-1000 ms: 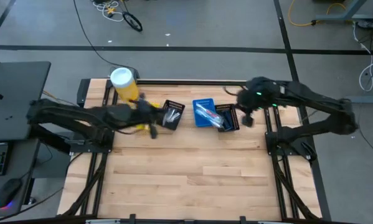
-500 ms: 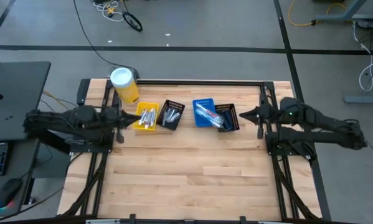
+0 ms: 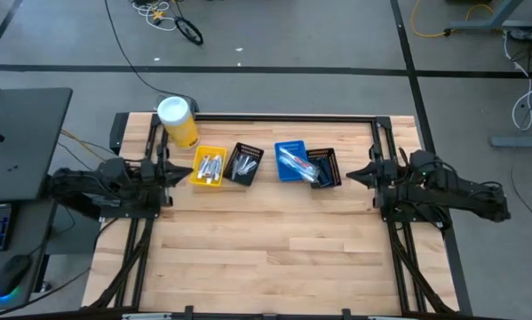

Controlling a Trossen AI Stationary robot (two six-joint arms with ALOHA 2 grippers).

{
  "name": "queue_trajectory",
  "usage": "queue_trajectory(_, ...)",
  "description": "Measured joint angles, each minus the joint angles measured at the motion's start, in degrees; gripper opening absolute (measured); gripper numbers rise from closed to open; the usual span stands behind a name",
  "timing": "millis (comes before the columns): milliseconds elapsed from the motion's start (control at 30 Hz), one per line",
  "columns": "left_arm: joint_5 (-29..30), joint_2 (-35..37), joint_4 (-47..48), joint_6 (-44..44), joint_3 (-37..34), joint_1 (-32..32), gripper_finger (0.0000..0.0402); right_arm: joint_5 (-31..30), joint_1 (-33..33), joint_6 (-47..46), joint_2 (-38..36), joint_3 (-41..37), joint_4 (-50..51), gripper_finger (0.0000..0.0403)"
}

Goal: Pick & Place Travel size toiletries
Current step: Return to Home Position

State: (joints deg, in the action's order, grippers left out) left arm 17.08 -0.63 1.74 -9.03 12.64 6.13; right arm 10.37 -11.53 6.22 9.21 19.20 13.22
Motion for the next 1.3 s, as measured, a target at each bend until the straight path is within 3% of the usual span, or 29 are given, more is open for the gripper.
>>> queue_trajectory(167, 1.3, -0.1, -5.4, -0.4, -4.2, 0.0, 0.0014, -1.1, 0.0, -0.8, -2.9, -3.8, -2.0, 0.0001)
queue_trajectory(433, -3.4, -0.1, -15.1, -1.4, -12.1, 0.0, 0.0007, -1.7, 0.0, -0.6, -4.9, -8.8, -4.8, 0.0001)
queue_trajectory(633, -3.3, -0.3, -13.7, 0.7, -12.1, 0.0, 0.0015, -1.7, 0.0, -1.1, -4.9, -11.0, -5.6, 0.0001)
queue_trajectory(967, -3.2, -0.4, -13.0, 1.4, -12.1, 0.0, 0.0036, -0.8, 0.0, -1.1, -4.9, -18.5, -19.7, 0.0001)
queue_trajectory(1300, -3.2, -0.4, -13.0, 1.3, -12.1, 0.0, 0.0032, -1.7, 0.0, -2.7, -4.7, -18.6, -19.2, 0.0001)
